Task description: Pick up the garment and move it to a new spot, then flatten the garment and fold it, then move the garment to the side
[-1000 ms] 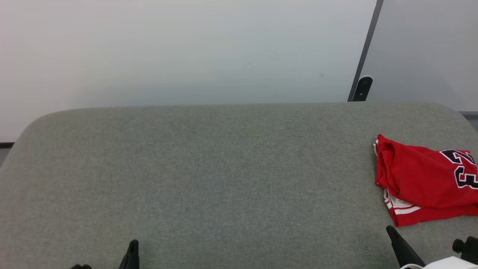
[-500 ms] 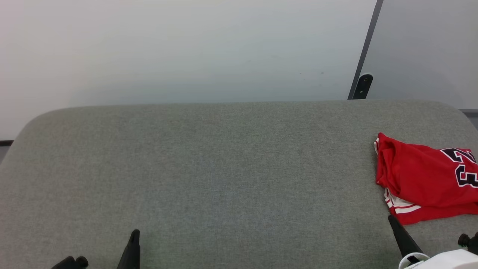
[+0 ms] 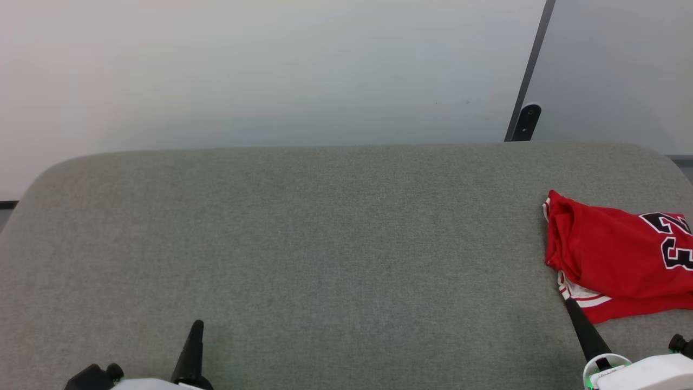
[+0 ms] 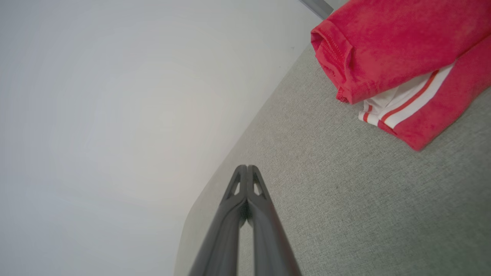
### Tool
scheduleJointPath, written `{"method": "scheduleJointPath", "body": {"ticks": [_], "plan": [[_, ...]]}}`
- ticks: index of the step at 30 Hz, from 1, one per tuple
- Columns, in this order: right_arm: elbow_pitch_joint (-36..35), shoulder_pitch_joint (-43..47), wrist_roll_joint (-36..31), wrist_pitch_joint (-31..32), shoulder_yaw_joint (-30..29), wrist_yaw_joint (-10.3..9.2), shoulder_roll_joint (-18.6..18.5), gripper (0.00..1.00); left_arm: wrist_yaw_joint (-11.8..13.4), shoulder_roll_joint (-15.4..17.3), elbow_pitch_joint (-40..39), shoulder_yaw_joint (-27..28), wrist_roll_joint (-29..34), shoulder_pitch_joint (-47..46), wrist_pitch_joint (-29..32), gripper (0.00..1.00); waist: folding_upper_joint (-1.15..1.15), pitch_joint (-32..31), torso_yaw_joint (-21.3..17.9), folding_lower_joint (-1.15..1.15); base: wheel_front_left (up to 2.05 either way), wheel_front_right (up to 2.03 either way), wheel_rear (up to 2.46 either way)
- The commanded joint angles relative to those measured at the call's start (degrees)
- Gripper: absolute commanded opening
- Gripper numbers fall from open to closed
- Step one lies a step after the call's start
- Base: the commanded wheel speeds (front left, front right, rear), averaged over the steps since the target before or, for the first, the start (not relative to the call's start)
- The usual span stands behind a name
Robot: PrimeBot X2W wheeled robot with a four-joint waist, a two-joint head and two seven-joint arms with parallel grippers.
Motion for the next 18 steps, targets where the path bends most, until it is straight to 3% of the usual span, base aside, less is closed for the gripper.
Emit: {"method": "scheduleJointPath", "body": {"ticks": [1, 18], "plan": [[-0.13, -1.37, 1.48, -0.53, -0.22, -0.03, -0.09, 0.00, -0.61, -0.01, -0.21, 0.49, -1.54, -1.38, 0.33, 0.00, 0.00, 0.04, 0.00, 0.00, 0.00, 0.00, 0.00], [2.24, -3.58, 9.98, -1.63, -0.67, -0.03, 0.12, 0.00, -1.99, -1.02, 1.35, 1.97, -10.42, -4.04, 2.62, 0.00, 0.00, 0.54, -0.06, 0.00, 0.00, 0.00, 0.00]]}}
